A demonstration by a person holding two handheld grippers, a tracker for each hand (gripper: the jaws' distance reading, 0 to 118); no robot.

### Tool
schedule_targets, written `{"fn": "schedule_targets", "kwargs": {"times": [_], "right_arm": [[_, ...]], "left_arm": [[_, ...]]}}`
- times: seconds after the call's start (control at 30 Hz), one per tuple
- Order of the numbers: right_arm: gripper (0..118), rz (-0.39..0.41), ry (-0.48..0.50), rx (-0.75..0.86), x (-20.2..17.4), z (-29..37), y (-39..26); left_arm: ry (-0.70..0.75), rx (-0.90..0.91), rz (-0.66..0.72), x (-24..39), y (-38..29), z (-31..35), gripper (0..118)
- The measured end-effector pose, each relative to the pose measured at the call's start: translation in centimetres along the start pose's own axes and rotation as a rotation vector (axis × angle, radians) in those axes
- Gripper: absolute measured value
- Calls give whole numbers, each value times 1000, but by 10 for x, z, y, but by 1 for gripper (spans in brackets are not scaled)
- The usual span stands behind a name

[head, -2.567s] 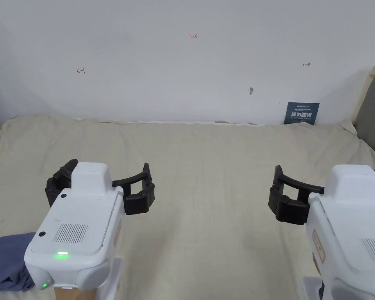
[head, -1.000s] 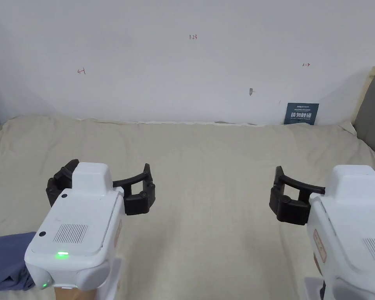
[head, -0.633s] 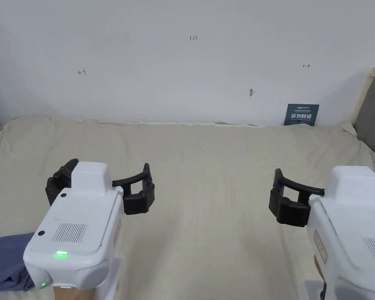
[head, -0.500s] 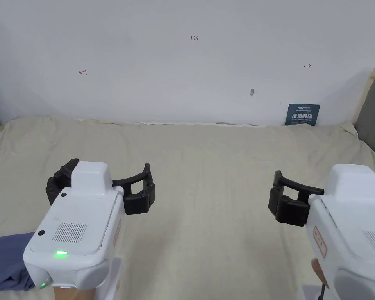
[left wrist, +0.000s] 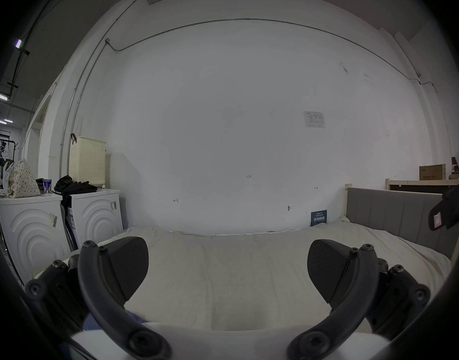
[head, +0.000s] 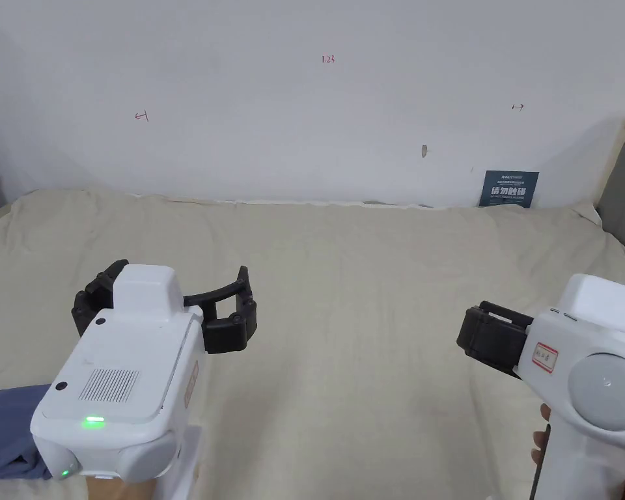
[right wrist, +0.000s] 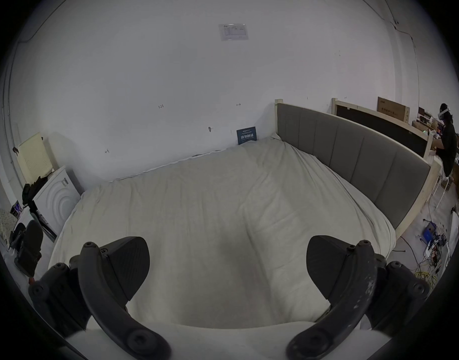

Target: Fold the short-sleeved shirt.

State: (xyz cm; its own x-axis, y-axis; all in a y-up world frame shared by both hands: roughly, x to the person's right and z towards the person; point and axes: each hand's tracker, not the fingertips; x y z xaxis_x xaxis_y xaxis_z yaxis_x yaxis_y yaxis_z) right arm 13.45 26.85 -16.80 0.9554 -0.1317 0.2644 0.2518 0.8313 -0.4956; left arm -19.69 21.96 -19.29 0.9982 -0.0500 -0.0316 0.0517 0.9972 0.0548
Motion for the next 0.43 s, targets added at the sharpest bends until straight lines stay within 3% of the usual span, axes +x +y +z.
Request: {"fn": "schedule_targets", "kwargs": {"times": [0.43], "right_arm": [[118,78,-8,71,-5,-5,-2]], "left_arm": [[6,3,-2,-1,1,0,118]]}}
